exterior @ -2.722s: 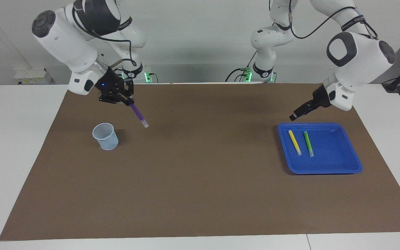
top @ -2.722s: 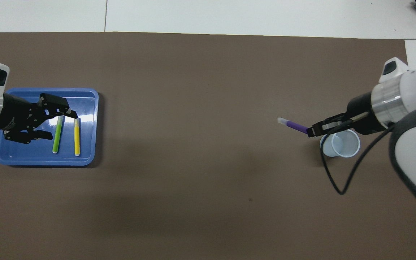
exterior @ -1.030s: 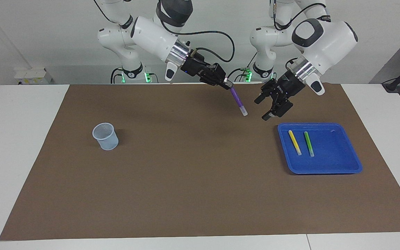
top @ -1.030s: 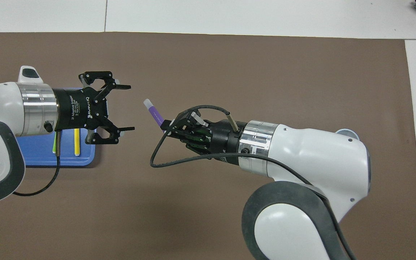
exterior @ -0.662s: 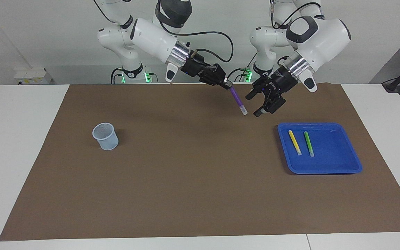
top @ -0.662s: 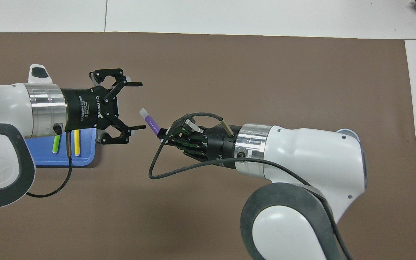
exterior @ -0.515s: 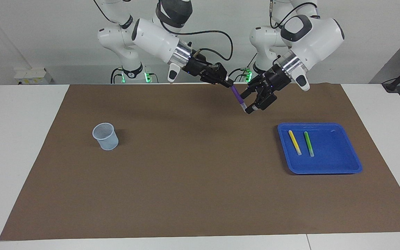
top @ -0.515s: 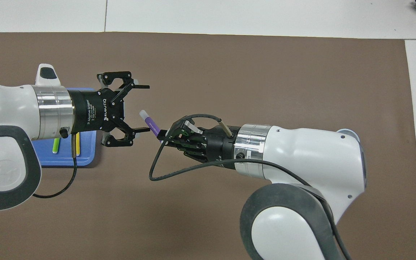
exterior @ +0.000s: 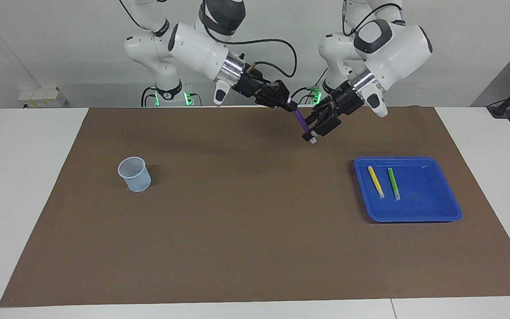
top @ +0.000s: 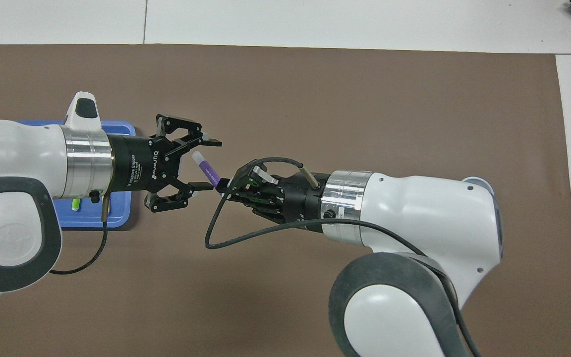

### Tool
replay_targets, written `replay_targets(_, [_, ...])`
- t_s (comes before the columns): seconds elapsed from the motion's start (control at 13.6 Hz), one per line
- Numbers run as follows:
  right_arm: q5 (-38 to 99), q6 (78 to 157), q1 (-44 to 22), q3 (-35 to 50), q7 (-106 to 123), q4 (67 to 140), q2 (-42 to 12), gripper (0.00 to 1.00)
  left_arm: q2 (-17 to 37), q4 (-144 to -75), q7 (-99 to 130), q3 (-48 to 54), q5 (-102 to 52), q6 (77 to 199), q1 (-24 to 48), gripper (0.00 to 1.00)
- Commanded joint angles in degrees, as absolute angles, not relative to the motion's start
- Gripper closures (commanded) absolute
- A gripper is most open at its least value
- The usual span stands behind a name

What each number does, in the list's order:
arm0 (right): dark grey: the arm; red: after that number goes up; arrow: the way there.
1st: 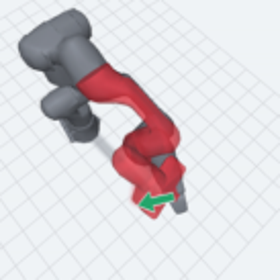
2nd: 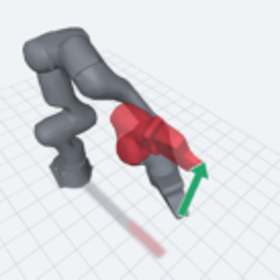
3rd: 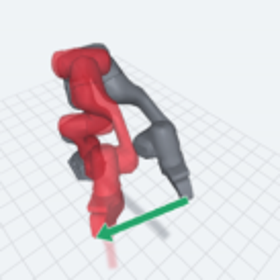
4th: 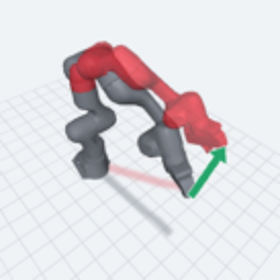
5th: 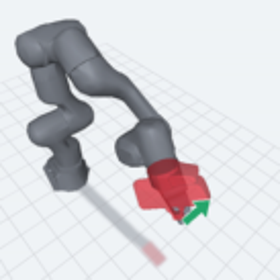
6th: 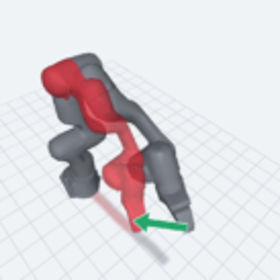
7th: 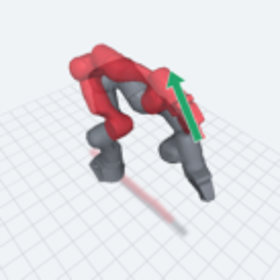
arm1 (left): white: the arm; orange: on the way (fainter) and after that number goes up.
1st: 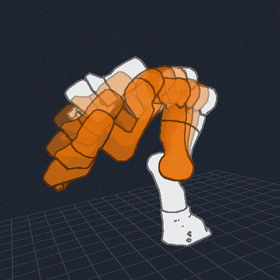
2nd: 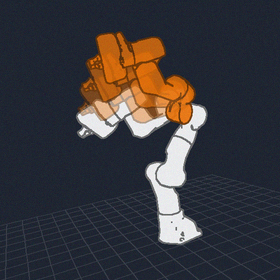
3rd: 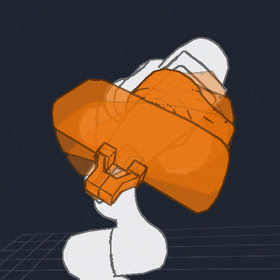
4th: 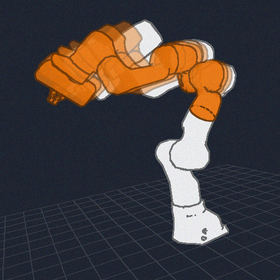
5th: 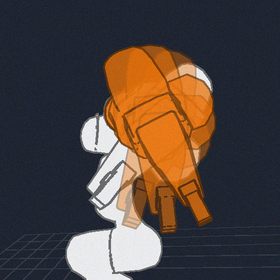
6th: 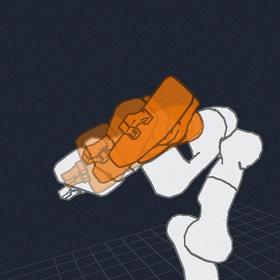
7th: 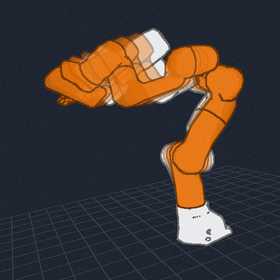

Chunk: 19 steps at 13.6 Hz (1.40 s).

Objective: Right arm passes pens to left for tray arrangement
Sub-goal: 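Close the left gripper on the purple pen tip near the right gripper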

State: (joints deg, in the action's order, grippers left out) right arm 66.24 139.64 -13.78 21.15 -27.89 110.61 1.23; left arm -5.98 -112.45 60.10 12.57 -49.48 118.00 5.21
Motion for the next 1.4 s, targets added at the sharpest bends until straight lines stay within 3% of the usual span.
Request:
replay_targets(0.0, [65.57, 138.78, -13.01, 21.36, -26.89, 111.62, 2.46, 1.00, -8.26, -114.35, 56.17, 11.69, -50.80, 115.58, 4.92, 0.53])
replay_targets(0.29, [65.57, 138.78, -13.01, 21.27, -26.89, 111.53, 2.37, 1.00, -8.26, -114.17, 55.63, 11.60, -50.80, 113.55, 4.31, 0.56])
replay_targets(0.44, [65.48, 138.78, -13.01, 21.27, -26.89, 111.53, 2.37, 1.00, -8.26, -114.17, 55.63, 11.69, -50.71, 113.47, 4.31, 0.73])
replay_targets(0.59, [65.48, 138.78, -12.92, 21.27, -26.98, 111.53, 2.37, 1.00, -8.35, -114.26, 55.81, 11.69, -50.71, 113.29, 4.39, 0.99])
replay_targets(1.1, [65.57, 138.78, -12.92, 21.27, -27.60, 111.53, 2.37, 1.00, -8.96, -114.34, 55.81, 11.69, -50.62, 109.95, 4.22, 1.00])
replay_targets(1.18, [65.57, 138.78, -12.75, 21.27, -27.60, 111.53, 2.37, 0.88, -8.96, -114.35, 55.72, 11.69, -50.62, 110.04, 4.22, 1.00])
replay_targets(1.25, [65.48, 139.13, -12.74, 21.27, -27.77, 111.36, 2.37, 0.36, -8.96, -114.35, 55.72, 11.69, -50.62, 109.95, 4.13, 1.00])
replay_targets(1.32, [65.48, 139.22, -12.74, 21.27, -27.69, 111.27, 2.29, 0.00, -8.96, -114.26, 55.72, 11.69, -50.62, 109.95, 4.13, 1.00])
